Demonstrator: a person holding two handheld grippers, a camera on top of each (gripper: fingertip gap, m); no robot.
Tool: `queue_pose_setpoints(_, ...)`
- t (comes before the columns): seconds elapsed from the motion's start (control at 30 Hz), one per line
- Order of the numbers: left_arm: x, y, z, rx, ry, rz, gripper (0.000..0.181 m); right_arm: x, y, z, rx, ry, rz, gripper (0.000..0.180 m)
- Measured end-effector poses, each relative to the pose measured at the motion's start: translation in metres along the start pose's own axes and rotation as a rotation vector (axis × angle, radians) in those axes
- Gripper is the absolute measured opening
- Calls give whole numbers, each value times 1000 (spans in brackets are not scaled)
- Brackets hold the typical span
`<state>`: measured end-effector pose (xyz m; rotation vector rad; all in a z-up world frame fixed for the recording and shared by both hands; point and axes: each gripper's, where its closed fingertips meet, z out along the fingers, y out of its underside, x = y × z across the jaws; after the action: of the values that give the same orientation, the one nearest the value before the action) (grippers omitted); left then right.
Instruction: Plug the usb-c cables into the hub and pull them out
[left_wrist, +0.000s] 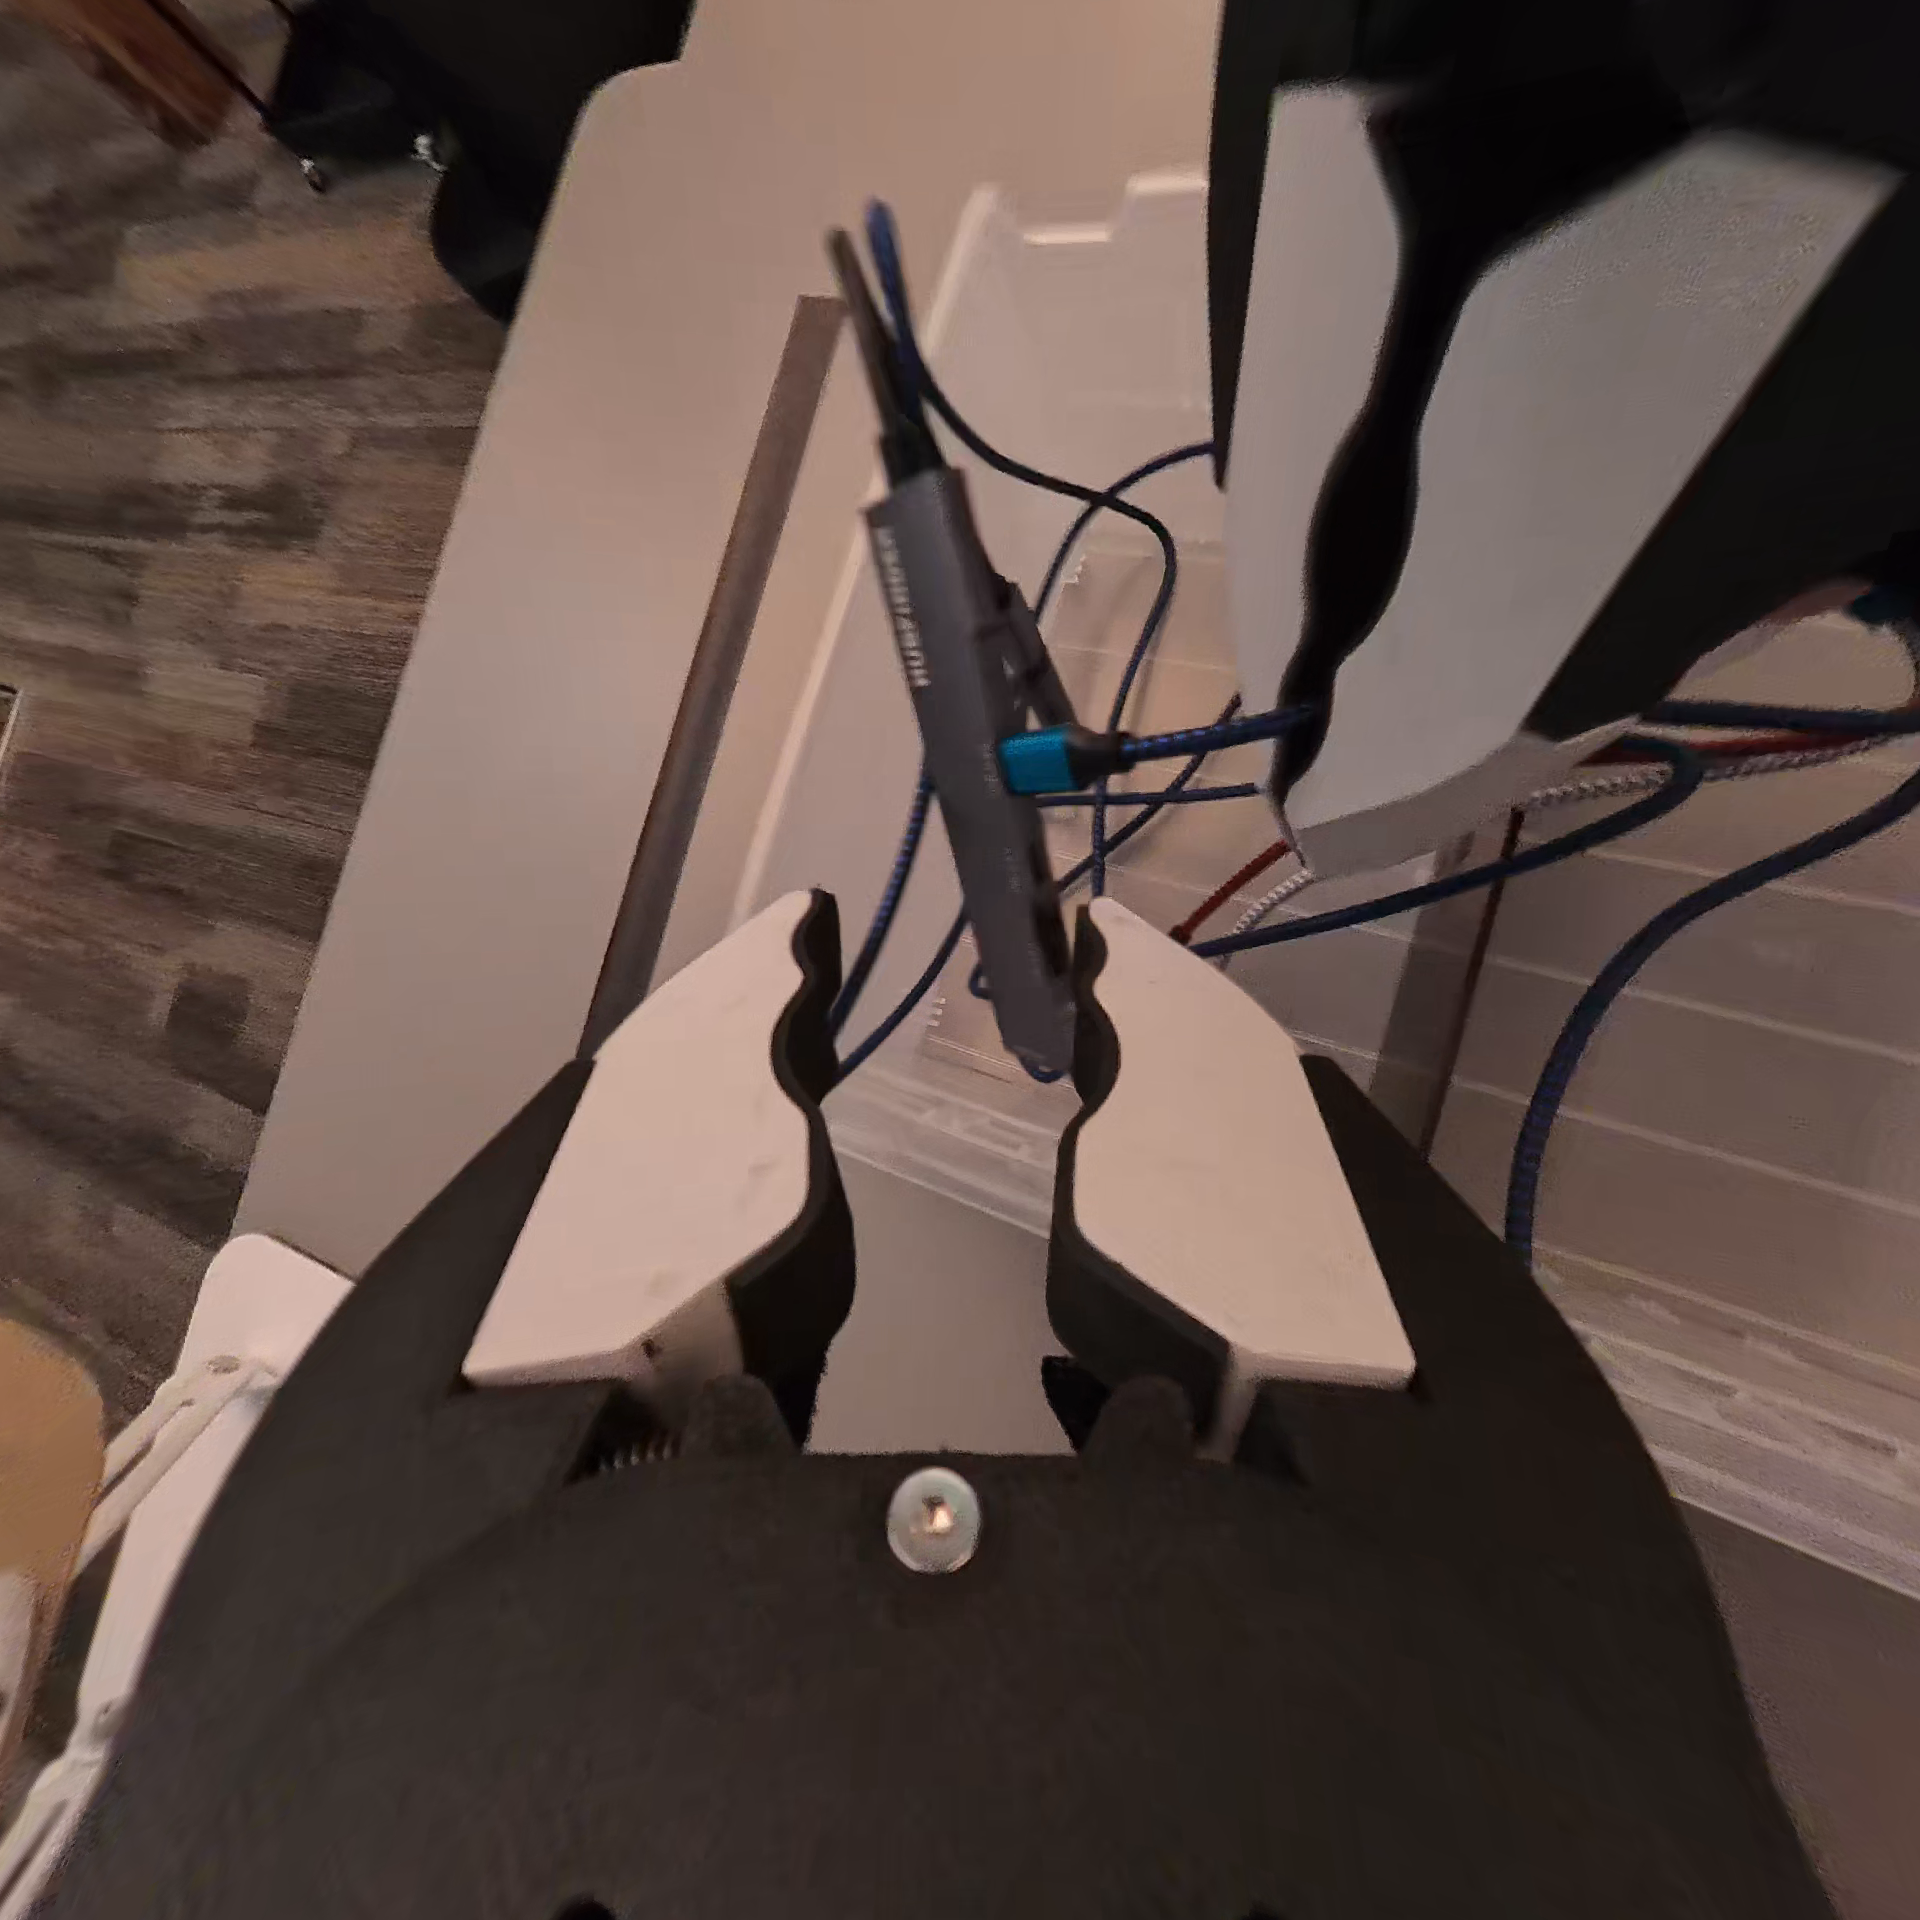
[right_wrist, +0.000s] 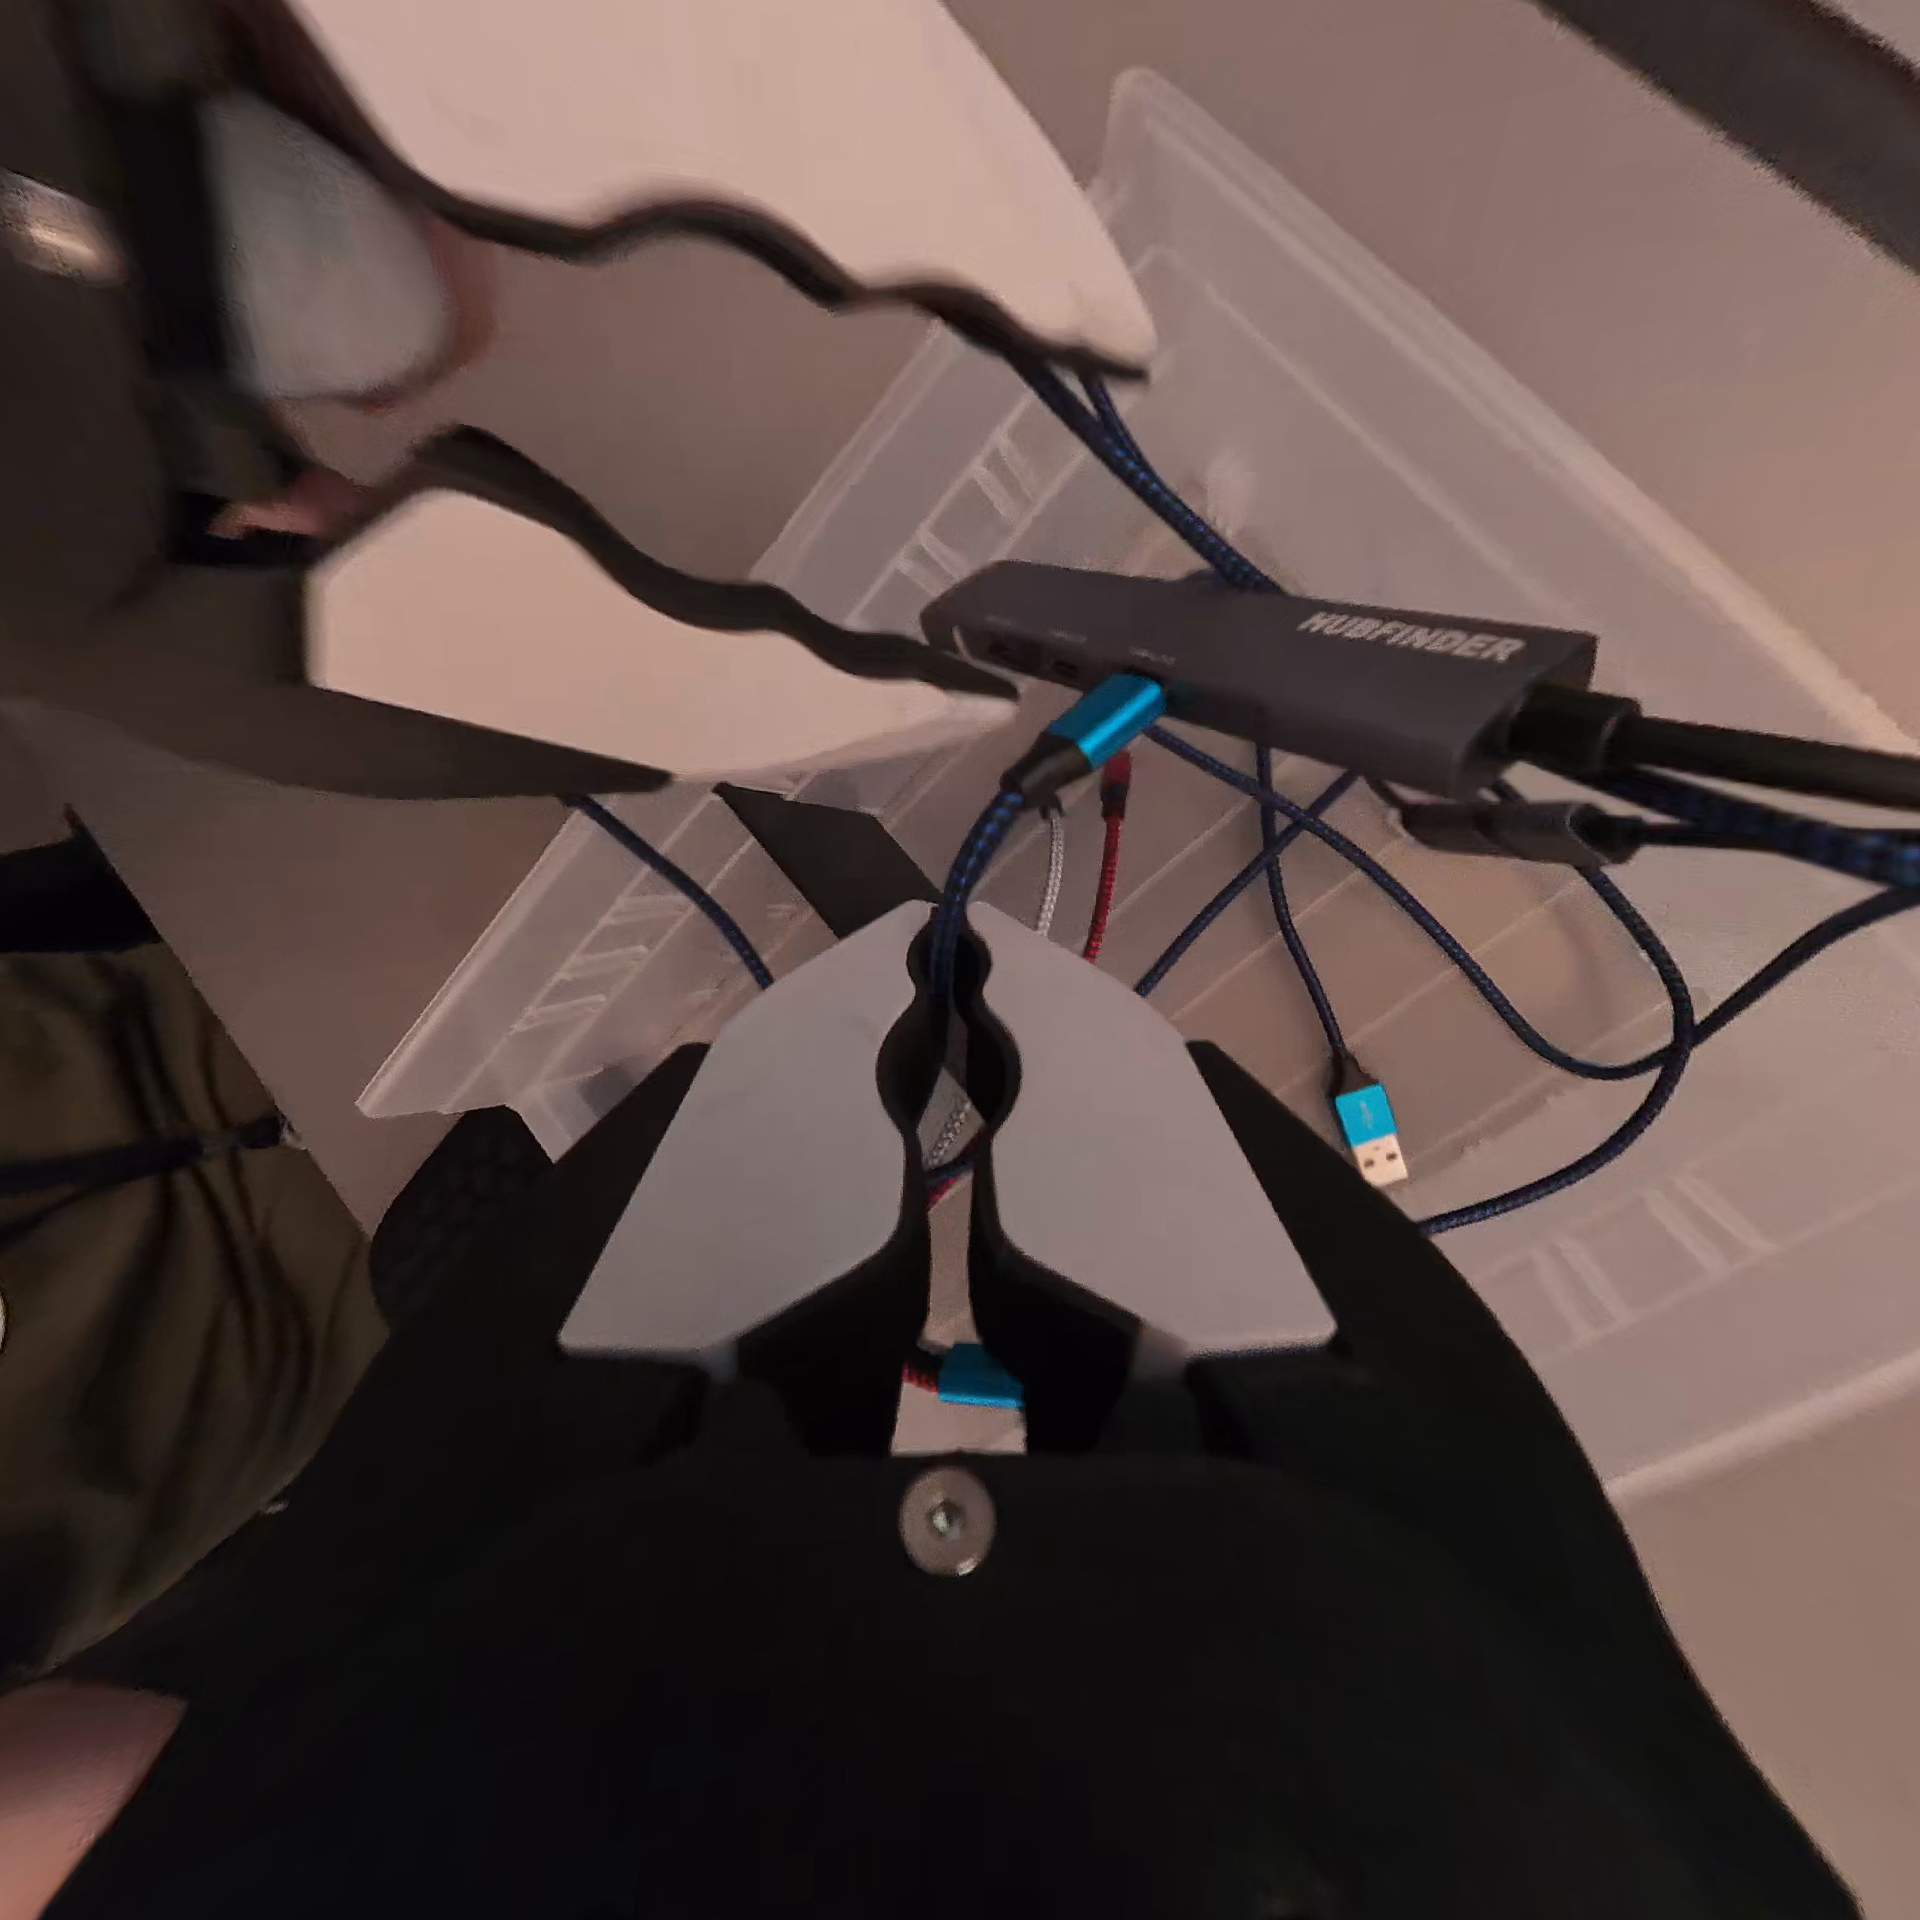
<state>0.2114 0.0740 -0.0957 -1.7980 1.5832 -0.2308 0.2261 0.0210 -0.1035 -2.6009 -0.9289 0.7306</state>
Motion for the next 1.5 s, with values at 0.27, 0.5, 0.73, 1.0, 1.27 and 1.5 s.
queue_pose_setpoints(0.27, 8, 3, 19, -39, 21, -49, 29, -20, 21, -37, 379, 358, -410, 62)
queue_pose_setpoints(0.5, 7, 4, 24, -63, 14, -82, 27, -6, 84, -21, 181, 777, -708, 12)
queue_pose_setpoints(0.73, 13, 5, 22, -89, 73, -70, 19, -1, 43, -57, 241, 687, -577, 9)
queue_pose_setpoints(1.0, -1, -2, -9, 7, 88, -123, 18, 42, 41, -64, 72, 541, -425, 9)
queue_pose_setpoints(1.27, -21, 11, -90, 158, 68, -163, 21, 50, 53, -35, -147, 259, -267, 9)
queue_pose_setpoints(1.5, 10, 48, -163, 262, 50, -164, 22, 55, 60, -11, -224, 249, -299, 17)
